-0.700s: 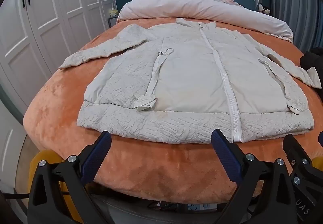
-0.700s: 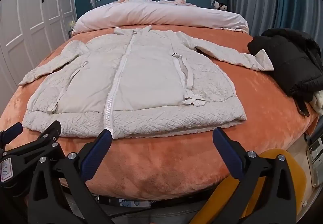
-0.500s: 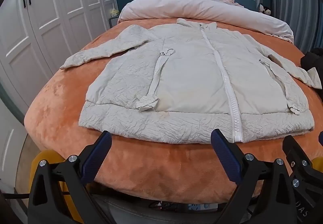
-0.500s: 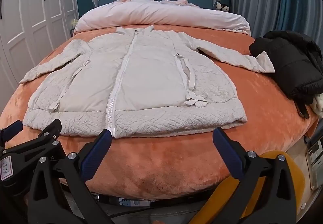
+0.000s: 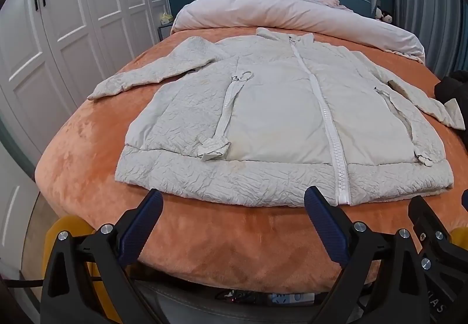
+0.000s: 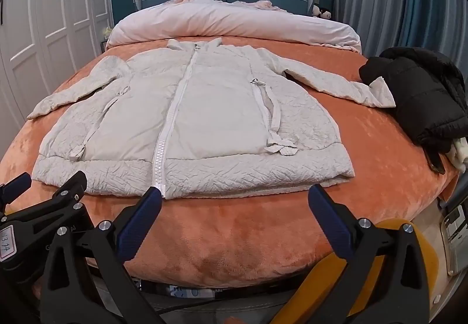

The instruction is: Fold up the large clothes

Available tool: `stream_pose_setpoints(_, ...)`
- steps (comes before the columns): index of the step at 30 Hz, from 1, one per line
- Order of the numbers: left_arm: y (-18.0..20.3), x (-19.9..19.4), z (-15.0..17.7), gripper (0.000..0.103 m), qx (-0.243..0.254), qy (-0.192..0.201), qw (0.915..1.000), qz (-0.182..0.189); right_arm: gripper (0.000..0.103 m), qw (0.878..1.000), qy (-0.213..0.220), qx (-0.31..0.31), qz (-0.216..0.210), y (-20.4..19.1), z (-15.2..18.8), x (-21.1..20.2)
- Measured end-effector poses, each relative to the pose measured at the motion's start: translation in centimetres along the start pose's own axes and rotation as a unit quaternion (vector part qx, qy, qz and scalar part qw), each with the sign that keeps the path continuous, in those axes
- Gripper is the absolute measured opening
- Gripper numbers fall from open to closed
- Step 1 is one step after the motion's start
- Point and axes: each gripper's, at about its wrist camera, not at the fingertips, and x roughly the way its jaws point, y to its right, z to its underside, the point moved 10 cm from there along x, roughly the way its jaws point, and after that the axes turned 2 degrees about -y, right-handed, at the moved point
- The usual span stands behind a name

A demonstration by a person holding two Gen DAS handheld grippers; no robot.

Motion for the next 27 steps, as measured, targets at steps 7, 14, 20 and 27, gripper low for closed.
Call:
stream_pose_setpoints(7, -0.06, -0.30, 0.06, 0.094, 0.001, 0.002, 1.0000, 0.001, 0.098, 1.000, -0.004, -0.014, 0.001, -0.03, 0.15, -0.07)
stream_pose_setpoints(14, -0.01, -0.29, 0.01, 0.094, 0.002, 0.001, 1.0000, 0.002, 0.098, 1.000, 0.002, -0.019, 0.008, 0.18, -0.07, -0.25)
stream_pose_setpoints(20, -0.03, -0.19, 0.04, 0.094, 0.002, 0.002, 1.0000, 0.001, 0.098, 1.000, -0.008, -0.015, 0.004, 0.17, 0.20, -0.19)
stream_pose_setpoints(27, -0.14, -0.21, 0.05, 0.094, 0.000, 0.001, 1.0000, 0.001, 0.098, 1.000, 0.009, -0.028, 0.011, -0.09, -0.19, -0.92)
